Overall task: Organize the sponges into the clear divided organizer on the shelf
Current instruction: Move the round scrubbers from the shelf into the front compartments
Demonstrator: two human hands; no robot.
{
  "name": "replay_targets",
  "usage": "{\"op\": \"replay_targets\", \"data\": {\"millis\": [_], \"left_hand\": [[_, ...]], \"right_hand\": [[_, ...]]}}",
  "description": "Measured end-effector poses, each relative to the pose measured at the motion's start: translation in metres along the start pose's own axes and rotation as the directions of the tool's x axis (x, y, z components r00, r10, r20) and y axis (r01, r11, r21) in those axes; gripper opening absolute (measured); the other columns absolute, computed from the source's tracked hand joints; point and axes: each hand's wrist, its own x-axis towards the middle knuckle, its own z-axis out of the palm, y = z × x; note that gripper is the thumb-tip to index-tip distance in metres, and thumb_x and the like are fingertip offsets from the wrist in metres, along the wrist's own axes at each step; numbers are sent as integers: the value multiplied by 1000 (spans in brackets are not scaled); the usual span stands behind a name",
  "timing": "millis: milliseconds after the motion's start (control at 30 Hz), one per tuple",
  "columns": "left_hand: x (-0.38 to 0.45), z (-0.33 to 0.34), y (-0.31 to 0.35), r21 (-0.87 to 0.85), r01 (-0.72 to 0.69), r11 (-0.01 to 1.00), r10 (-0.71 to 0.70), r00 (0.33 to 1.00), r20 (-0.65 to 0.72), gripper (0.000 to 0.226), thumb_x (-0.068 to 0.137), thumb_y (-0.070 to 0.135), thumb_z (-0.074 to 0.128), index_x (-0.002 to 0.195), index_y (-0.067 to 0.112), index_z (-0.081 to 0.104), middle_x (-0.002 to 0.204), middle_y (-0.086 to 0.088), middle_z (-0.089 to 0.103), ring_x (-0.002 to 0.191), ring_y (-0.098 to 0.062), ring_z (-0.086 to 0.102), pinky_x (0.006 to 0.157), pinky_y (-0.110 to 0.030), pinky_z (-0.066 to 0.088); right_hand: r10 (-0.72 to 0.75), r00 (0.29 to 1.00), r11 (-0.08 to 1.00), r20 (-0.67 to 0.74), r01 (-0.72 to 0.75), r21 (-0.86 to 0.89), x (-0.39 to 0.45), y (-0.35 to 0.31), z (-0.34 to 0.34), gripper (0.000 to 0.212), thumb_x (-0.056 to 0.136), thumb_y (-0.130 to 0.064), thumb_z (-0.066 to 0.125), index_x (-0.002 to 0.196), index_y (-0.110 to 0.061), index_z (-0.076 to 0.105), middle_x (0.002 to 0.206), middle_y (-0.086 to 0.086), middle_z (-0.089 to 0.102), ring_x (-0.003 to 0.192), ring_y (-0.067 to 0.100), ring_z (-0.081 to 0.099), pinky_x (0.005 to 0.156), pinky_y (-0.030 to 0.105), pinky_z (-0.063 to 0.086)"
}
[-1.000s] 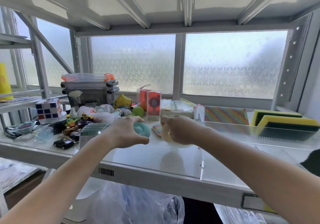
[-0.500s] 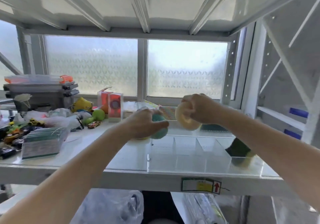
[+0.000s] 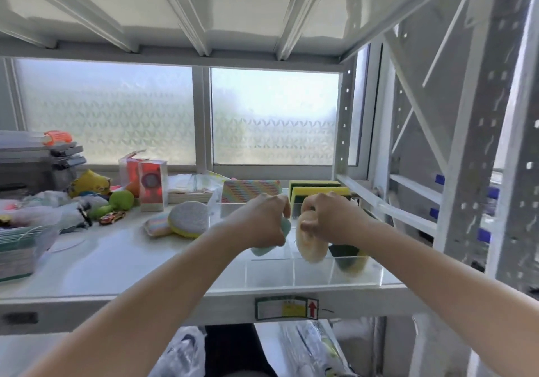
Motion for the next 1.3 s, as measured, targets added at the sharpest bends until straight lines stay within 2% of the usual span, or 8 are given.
{"op": "replay_targets", "data": {"millis": [233, 333, 400, 567, 733, 900, 1133, 1300], "left_hand": [[4, 24, -2, 160, 64, 985, -70, 997, 32, 46, 72, 27, 72, 112, 13, 52, 114, -8, 57, 100, -27, 56, 81, -39, 52], [6, 23, -4, 116, 35, 993, -41, 998, 45, 47, 71, 35, 71, 112, 15, 58, 116, -4, 57, 104, -22, 54, 84, -33, 48], [6, 19, -8, 40, 46, 998, -50, 994, 94, 47, 72, 40, 70, 113, 20, 59, 118, -1, 56, 104, -18, 54, 81, -29, 49], [5, 12, -16, -158, 111, 981, -74, 972, 222, 48, 74, 36, 72, 118, 20, 60, 121, -2, 52, 90, -22, 65, 50, -19, 54], [6, 14, -16, -98, 65, 993, -49, 986, 159, 49, 74, 39, 73, 117, 20, 62, 118, 0, 54, 89, -21, 65, 55, -22, 57], [8, 10, -19, -146, 61, 987, -28, 976, 217, 48, 75, 36, 72, 119, 20, 61, 118, -1, 57, 90, -20, 64, 55, -18, 54], [6, 15, -21, -173, 50, 984, -15, 980, 199, 46, 75, 33, 73, 118, 21, 62, 116, -1, 55, 78, -14, 59, 49, -15, 50], [4, 20, -21, -98, 16, 995, 0, 986, 167, 43, 77, 39, 70, 117, 24, 62, 114, 2, 53, 96, -15, 52, 54, -14, 46]], "right_hand": [[32, 999, 999, 35, -31, -40, 2, -4, 20, 33, 83, -31, 55, 112, -15, 56, 108, 10, 58, 87, 25, 54, 71, 33, 46], [37, 999, 997, 32, -35, -73, 3, -3, 23, 32, 83, -31, 52, 111, -15, 58, 106, 9, 60, 86, 25, 55, 67, 32, 42], [35, 999, 996, 32, -32, -82, 3, -2, 23, 31, 84, -31, 51, 109, -15, 60, 105, 8, 61, 89, 25, 58, 67, 32, 44], [23, 999, 996, 35, -20, -83, 3, 6, 23, 25, 86, -30, 54, 97, -12, 68, 106, 5, 64, 95, 24, 61, 77, 35, 51], [1, 998, 995, 66, 6, -100, 3, 7, 21, 26, 89, -33, 54, 101, -17, 69, 109, 3, 66, 96, 22, 61, 82, 35, 53], [-24, 983, 994, 183, 42, -99, 0, 10, 3, 34, 91, -36, 54, 123, -23, 60, 126, -3, 56, 108, 15, 52, 88, 26, 43], [-37, 979, 994, 199, 56, -90, -5, 6, 5, 34, 94, -30, 50, 124, -19, 61, 129, 1, 56, 110, 18, 55, 94, 29, 46], [-40, 976, 987, 213, 72, -144, -8, 5, 10, 32, 95, -28, 49, 114, -10, 65, 119, 7, 61, 105, 22, 58, 92, 35, 51]]}}
